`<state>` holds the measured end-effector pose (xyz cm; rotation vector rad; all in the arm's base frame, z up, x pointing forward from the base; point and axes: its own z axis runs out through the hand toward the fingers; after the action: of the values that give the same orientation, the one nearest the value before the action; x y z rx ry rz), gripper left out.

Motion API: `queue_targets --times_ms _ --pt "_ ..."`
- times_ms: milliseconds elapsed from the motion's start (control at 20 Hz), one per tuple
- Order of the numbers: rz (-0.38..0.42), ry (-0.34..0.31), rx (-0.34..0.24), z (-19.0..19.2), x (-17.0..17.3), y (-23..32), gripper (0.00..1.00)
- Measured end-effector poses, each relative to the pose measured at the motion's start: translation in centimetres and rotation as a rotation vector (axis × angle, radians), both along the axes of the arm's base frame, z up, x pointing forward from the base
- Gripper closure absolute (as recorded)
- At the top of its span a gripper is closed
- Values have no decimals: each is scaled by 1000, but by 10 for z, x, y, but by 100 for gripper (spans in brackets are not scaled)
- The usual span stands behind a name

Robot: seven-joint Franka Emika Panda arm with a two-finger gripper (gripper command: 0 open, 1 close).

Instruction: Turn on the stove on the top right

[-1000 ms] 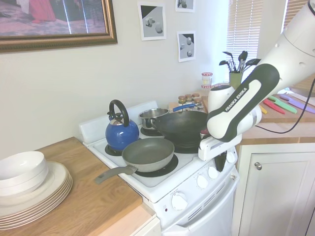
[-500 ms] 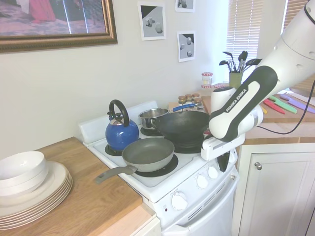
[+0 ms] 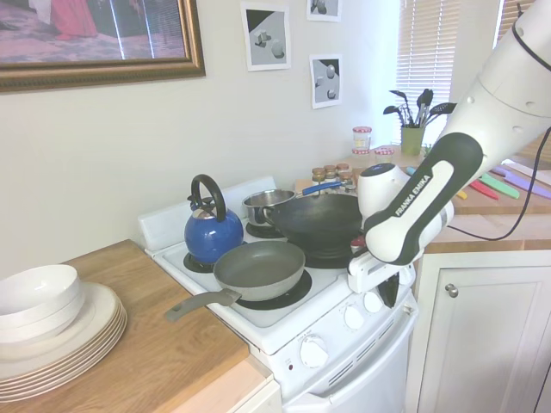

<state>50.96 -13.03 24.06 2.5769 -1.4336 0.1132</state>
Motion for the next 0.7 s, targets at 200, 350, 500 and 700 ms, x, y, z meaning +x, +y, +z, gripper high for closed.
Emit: queue_targets --times_ms 200,350,500,700 --pt "-7 -1 -40 -3 0 4 100" --pt "-14 3 -51 -9 -1 5 100" --pt "-16 11 -58 -17 -2 6 100" --pt "-30 19 -82 -22 -6 -7 100"
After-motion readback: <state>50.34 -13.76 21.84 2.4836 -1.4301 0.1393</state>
